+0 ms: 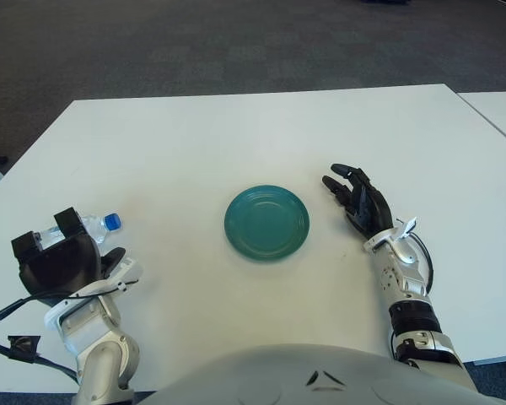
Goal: Put the bottle into the plate.
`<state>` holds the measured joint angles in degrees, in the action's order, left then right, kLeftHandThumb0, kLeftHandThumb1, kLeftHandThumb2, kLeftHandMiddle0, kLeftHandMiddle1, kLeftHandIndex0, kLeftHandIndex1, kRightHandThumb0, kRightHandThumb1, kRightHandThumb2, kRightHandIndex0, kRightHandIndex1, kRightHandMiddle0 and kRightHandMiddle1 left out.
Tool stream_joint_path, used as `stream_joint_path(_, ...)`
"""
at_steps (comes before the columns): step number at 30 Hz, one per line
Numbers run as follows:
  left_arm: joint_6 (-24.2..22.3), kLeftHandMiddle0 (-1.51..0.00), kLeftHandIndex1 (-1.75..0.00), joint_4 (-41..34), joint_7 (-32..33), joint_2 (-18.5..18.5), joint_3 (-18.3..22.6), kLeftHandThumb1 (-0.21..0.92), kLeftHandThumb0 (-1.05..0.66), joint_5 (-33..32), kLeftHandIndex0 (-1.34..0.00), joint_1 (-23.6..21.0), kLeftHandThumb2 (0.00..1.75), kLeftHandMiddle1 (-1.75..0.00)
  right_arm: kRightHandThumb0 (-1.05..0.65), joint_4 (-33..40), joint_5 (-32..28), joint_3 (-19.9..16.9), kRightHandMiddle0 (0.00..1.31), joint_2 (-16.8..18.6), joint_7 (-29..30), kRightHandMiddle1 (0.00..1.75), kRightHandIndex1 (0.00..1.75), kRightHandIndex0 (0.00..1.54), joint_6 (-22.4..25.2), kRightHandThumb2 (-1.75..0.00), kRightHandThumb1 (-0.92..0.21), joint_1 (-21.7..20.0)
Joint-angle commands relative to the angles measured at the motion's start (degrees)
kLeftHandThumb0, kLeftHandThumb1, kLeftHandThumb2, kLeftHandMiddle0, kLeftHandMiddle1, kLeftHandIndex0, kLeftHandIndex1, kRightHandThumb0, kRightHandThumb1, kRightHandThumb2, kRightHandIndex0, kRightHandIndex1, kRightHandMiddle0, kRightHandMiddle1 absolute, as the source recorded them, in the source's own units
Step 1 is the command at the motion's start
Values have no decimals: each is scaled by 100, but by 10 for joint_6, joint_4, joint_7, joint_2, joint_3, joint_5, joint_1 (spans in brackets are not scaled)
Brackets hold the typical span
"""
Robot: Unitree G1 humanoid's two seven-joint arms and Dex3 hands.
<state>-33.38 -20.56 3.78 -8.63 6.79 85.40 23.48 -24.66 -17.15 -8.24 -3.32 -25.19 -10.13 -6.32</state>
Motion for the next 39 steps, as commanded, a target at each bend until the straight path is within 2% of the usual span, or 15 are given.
stream_joint_path(1, -2, -24, -120, 9, 12, -14, 4, 92, -105, -7, 0, -12, 30, -67, -57, -30, 3, -1, 9, -3, 6, 93, 39, 47, 27, -82, -92, 21)
stream_joint_path(17, -4, -27, -110, 22, 20, -44, 10, 92, -105, -25, 0, -38, 36, -50, -57, -26, 6, 2, 9, 0, 10, 93, 39, 46, 33, -84, -92, 25)
stream_joint_path(29, 18, -28, -112, 136, 46, -116, 42, 92, -105, -126, 0, -96, 38, -48, -56, 2, 3, 8, 17, 2, 12, 96, 45, 47, 41, -75, -92, 41)
stream_joint_path(39, 10, -28, -116, 152, 63, -131, 32, 92, -105, -164, 0, -98, 39, -50, -58, 32, 7, 15, 24, 0, 20, 100, 52, 46, 47, -72, -92, 55)
